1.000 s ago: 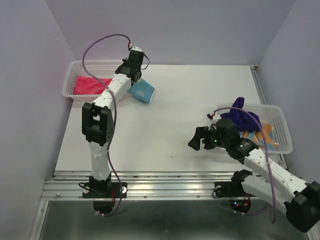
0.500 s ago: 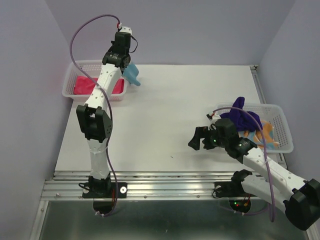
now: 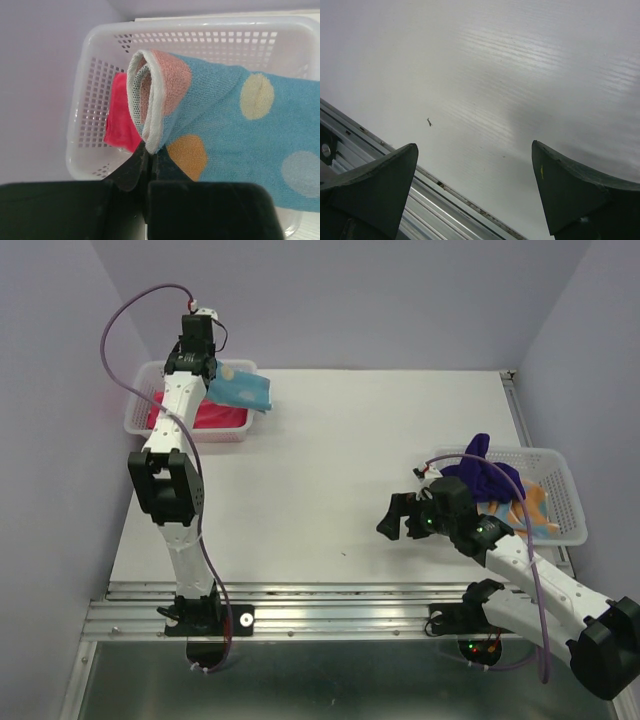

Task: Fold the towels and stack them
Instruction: Neatly place the folded towel into the bin

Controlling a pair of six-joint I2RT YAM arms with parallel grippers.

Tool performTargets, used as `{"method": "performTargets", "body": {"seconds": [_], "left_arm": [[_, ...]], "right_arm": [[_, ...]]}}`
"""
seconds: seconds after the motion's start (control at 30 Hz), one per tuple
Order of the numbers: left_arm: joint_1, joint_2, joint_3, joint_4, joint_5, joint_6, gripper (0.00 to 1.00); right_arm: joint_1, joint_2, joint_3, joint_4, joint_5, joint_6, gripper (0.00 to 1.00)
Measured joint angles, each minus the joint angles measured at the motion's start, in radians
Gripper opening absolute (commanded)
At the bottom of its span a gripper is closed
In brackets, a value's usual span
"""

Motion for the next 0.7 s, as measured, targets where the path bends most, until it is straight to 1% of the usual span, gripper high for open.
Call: {"method": "performTargets", "body": {"seconds": [0.07, 0.3, 0.43, 0.53, 0.7], "left_arm": [[0.017, -0.008, -0.045, 0.023, 0.014, 0.017, 0.0], [0.06, -0.007, -0.091, 0.089, 0.067, 0.061, 0.0], [0.087, -0.01, -0.167, 0.183, 0.082, 0.098, 0.0], [0.1, -0.009, -0.229, 0.213, 0.084, 0.126, 0.0], [0.113, -0.009, -0.251, 0.242, 0.085, 0.146, 0.0]], "right_arm": [[0.0, 0.0, 0.0, 0.0, 0.0, 0.0, 1.0], [0.0, 0.009, 0.002, -0.003, 0.0, 0.0, 1.0], [0.0, 0.015, 0.004, -0.007, 0.0, 0.0, 1.0], [0.0, 0.019, 0.004, -0.007, 0.0, 0.0, 1.0], [0.0, 0.041, 0.004, -0.014, 0.0, 0.0, 1.0]]}}
